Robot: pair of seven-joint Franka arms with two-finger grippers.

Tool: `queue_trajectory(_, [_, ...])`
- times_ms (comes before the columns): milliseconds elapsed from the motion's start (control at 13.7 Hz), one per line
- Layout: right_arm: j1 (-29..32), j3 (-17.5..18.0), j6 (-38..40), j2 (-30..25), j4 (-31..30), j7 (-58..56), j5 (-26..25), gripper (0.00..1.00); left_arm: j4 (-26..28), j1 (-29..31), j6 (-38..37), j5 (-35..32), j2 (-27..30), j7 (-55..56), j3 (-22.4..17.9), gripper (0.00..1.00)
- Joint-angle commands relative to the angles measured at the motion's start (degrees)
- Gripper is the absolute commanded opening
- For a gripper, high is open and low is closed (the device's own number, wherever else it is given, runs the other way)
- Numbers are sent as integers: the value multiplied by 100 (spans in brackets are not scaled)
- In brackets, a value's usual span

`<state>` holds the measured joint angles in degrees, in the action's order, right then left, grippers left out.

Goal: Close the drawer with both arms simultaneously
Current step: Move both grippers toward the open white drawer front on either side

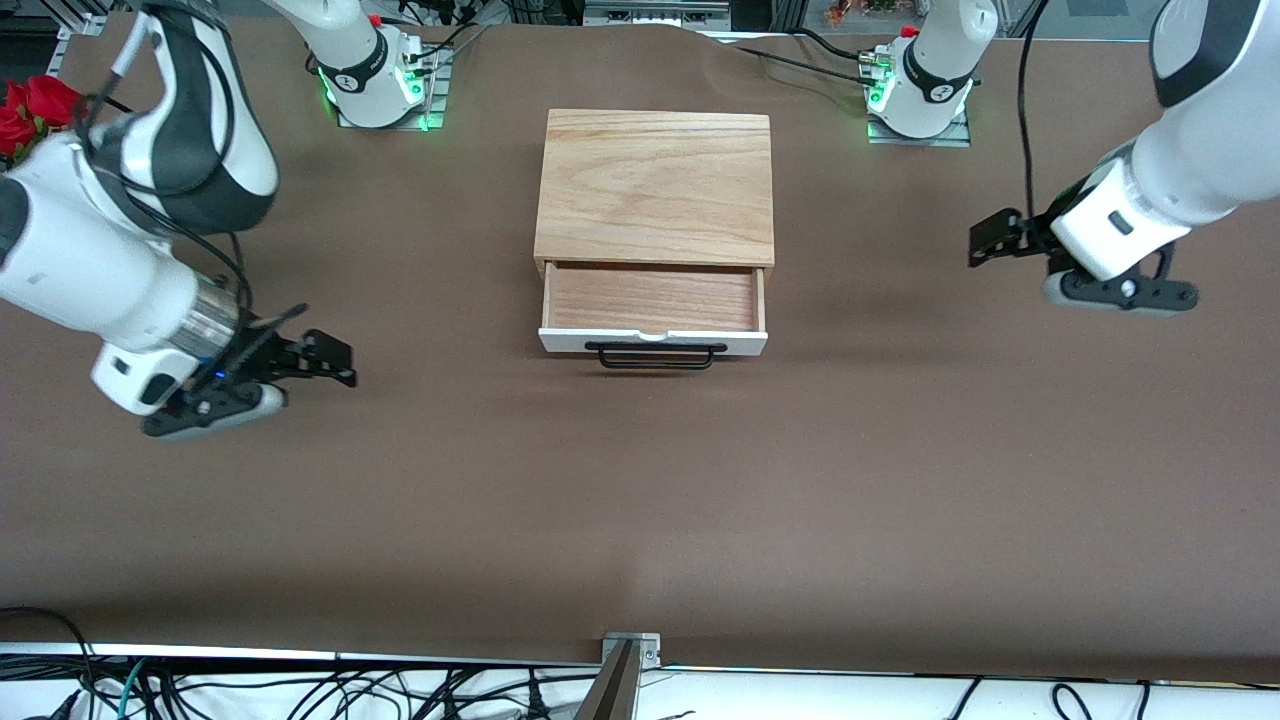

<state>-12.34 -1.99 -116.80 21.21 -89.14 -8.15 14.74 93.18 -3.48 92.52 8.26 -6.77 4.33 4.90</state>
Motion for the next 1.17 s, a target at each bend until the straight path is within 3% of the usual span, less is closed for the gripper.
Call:
queue_trajectory(0, [-232,93,-229,505,405,50,257,100,-712,-117,379,378,-972,-99,203,100])
queue_trajectory(364, [-910,93,-941,1278,897,718,257,100,-871,-732,1794,878,-1967,-20,336,100])
queue_trajectory(583, [-1130,102,-985,1692,1328,779,257,100,-871,-1031,2059,1396,-2363,-29,336,100])
queue_trajectory(874, [-1166,453,-1091,1921,1373,1043,318,100,-863,-1269,2402,1573,-2689,-108,389,100])
queue_trajectory(1093, [-1174,558,-1029,2018,1356,1043,906,100,-792,-1392,2394,1644,-2794,-116,424,100])
